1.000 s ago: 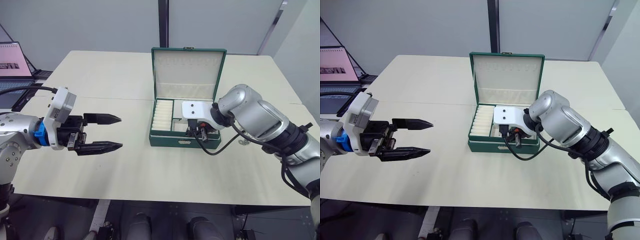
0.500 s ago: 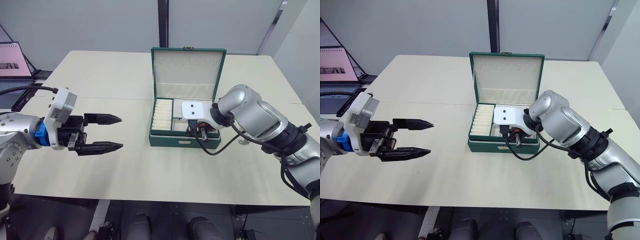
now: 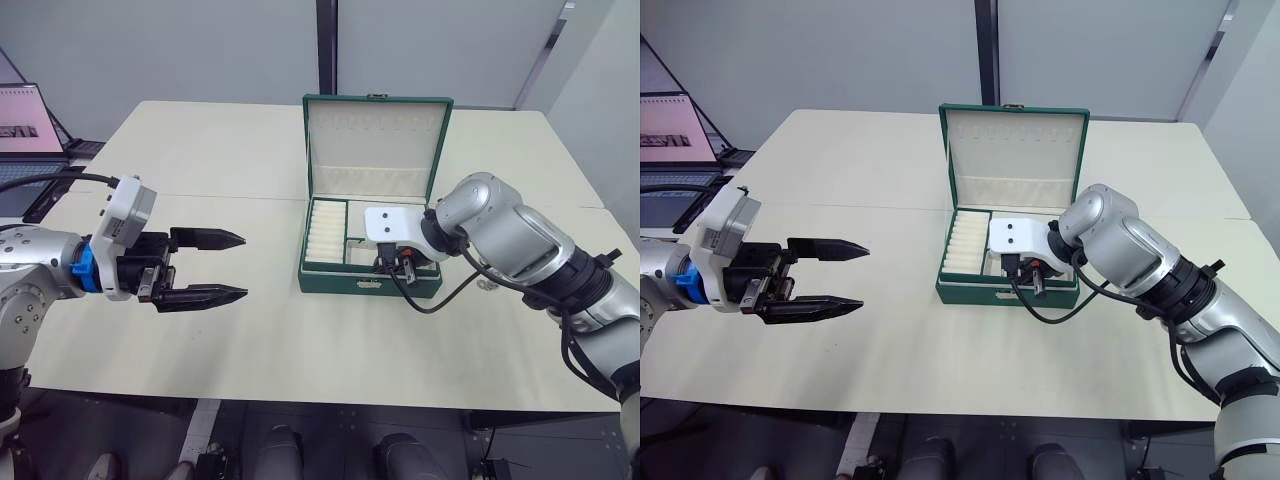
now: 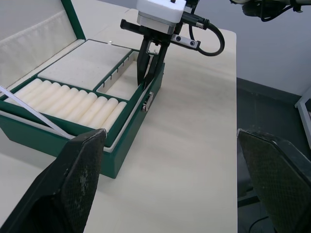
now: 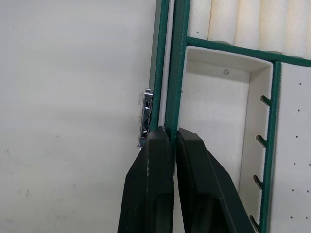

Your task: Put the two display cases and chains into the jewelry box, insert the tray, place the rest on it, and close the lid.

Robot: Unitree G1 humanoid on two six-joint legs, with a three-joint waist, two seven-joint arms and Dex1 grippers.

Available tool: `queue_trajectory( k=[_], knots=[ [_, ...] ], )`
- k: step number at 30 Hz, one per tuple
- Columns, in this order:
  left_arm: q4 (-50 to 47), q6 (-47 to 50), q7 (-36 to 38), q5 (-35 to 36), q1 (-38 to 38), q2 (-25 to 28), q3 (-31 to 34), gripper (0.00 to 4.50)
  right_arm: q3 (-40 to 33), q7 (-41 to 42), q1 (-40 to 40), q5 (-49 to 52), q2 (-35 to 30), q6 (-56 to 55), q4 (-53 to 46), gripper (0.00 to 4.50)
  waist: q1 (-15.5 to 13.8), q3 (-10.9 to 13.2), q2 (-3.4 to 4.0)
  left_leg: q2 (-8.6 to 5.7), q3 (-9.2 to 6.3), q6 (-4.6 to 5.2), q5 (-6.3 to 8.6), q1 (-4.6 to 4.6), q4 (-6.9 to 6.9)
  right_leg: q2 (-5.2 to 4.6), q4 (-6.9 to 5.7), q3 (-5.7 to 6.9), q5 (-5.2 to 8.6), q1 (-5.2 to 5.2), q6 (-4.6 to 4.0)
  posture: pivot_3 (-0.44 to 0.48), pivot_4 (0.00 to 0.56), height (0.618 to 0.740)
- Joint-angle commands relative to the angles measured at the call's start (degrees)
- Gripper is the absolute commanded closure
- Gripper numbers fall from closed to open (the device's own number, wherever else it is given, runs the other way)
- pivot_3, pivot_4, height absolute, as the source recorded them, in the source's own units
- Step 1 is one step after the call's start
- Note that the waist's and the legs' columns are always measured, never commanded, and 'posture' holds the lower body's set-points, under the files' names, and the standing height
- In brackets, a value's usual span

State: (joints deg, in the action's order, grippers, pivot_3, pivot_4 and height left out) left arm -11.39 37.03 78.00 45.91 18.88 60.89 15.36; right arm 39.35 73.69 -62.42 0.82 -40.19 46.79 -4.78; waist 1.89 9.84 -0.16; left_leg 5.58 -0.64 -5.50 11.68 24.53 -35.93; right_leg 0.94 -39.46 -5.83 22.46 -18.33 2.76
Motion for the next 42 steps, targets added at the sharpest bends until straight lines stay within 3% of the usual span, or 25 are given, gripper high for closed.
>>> queue_trajectory(
  k=[1, 7, 10, 13, 18, 27, 42],
  knots=[
    [-1.02, -0.28, -0.11, 0.15, 0.77, -0.05, 0.43, 0.00, -2.85, -0.32, -0.65, -0.42, 0.19, -0.65, -0.93, 4.19, 0.00, 0.00, 0.00, 0.00, 0.00, 0.00, 0.00, 0.00, 0.00, 0.00, 0.00, 0.00, 0.00, 0.00, 0.00, 0.000, 0.150, 0.740],
    [-1.38, -0.27, -0.20, 0.26, 0.70, -0.22, 0.38, 0.00, -6.12, -1.08, -2.12, 0.60, 1.34, -0.49, -1.04, 2.81, -0.03, 0.00, 0.00, 0.00, 0.00, 0.00, 0.00, 0.00, 0.01, 0.00, 0.00, 0.00, 0.00, 0.00, 0.00, 0.000, 0.150, 0.740],
    [-1.39, -0.23, -0.27, 0.36, 0.82, -0.35, 0.50, 0.00, -10.71, -1.93, -2.53, 3.00, 1.68, 1.80, -1.71, 2.81, -0.04, 0.01, -0.01, 0.00, 0.00, 0.00, 0.00, 0.00, 0.01, 0.00, 0.01, 0.00, 0.00, 0.01, 0.00, 0.000, 0.150, 0.740],
    [-1.39, 0.03, -0.34, 0.69, 0.89, -0.37, 0.82, 0.00, -15.87, -5.04, -0.22, 4.89, 2.59, 2.49, -1.30, 3.29, -0.04, -0.01, -0.04, 0.00, 0.00, 0.00, 0.00, 0.00, 0.01, 0.00, 0.01, 0.01, 0.00, 0.03, 0.00, 0.000, 0.150, 0.740],
    [-1.18, 0.53, -0.93, 1.38, 0.95, -0.76, 1.08, 0.00, -22.78, -12.78, 6.59, 6.28, 6.33, 0.14, 2.00, 4.48, -0.03, -0.08, -0.21, 0.00, -0.01, 0.00, 0.00, 0.00, 0.04, 0.00, 0.05, 0.03, 0.00, 0.07, 0.00, 0.000, 0.150, 0.740],
    [-2.38, 1.29, -1.68, 2.17, 0.40, -0.97, 1.59, 0.00, -25.84, -19.33, 9.83, 6.28, 10.59, -6.11, 9.28, 4.48, 0.11, -0.05, -0.22, 0.01, 0.05, -0.01, 0.00, 0.00, 0.05, 0.01, 0.04, -0.02, 0.00, 0.04, 0.00, 0.000, 0.150, 0.740],
    [-2.28, 1.85, -1.41, 2.02, 1.03, -0.43, 1.54, 0.00, -22.67, -20.14, 13.41, 3.10, 11.27, -10.47, 16.95, 4.48, -0.02, -0.05, -0.23, 0.00, 0.07, -0.01, 0.00, 0.00, 0.05, 0.00, 0.04, -0.02, 0.00, 0.05, 0.00, 0.000, 0.150, 0.740]
  ],
)
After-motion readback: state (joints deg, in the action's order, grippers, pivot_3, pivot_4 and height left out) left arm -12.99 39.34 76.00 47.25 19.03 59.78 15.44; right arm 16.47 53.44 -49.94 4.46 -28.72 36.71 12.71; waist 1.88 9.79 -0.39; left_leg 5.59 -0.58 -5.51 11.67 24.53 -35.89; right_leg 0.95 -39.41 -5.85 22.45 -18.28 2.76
